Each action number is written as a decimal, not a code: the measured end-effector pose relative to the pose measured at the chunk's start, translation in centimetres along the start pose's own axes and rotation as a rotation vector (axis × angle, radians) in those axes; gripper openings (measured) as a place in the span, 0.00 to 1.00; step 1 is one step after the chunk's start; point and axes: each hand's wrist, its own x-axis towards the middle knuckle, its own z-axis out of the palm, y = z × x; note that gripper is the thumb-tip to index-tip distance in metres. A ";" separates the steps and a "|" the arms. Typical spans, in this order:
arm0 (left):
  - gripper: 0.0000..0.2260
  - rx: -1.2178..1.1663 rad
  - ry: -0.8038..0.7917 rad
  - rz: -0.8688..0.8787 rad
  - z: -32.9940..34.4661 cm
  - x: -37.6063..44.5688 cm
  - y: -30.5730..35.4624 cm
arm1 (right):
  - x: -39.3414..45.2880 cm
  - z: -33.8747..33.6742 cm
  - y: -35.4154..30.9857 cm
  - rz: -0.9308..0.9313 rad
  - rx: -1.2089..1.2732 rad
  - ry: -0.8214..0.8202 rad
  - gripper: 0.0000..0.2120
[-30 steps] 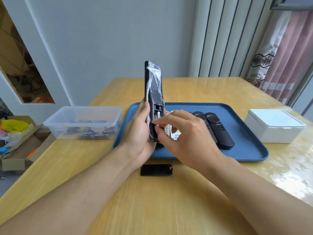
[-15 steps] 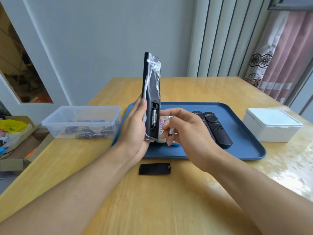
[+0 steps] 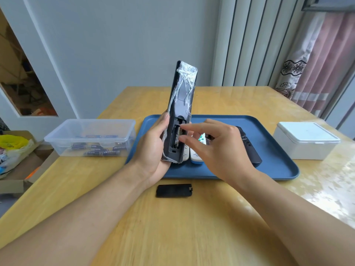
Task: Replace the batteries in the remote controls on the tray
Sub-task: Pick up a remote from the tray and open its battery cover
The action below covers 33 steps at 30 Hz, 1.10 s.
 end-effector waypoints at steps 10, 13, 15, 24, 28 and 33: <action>0.17 0.041 -0.035 0.082 0.1 0.1 -0.3 | 0.5 -0.1 -0.2 0.022 -0.112 -0.076 0.06; 0.18 0.056 -0.047 0.084 0.2 0.0 -0.2 | 0.6 -0.2 -0.1 0.010 -0.113 -0.084 0.05; 0.18 0.056 -0.052 0.074 0.3 -0.1 -0.3 | 0.6 -0.2 0.1 0.008 -0.103 -0.054 0.05; 0.19 -0.015 -0.037 -0.004 0.4 -0.2 -0.2 | 0.3 -0.1 -0.3 -0.003 -0.050 0.038 0.05; 0.18 0.041 -0.043 0.048 0.5 -0.3 -0.3 | 0.5 -0.4 -0.7 0.046 -0.075 -0.041 0.04; 0.18 0.064 -0.040 0.057 0.7 -0.5 -0.5 | 0.9 -1.0 -0.8 0.107 -0.086 -0.111 0.06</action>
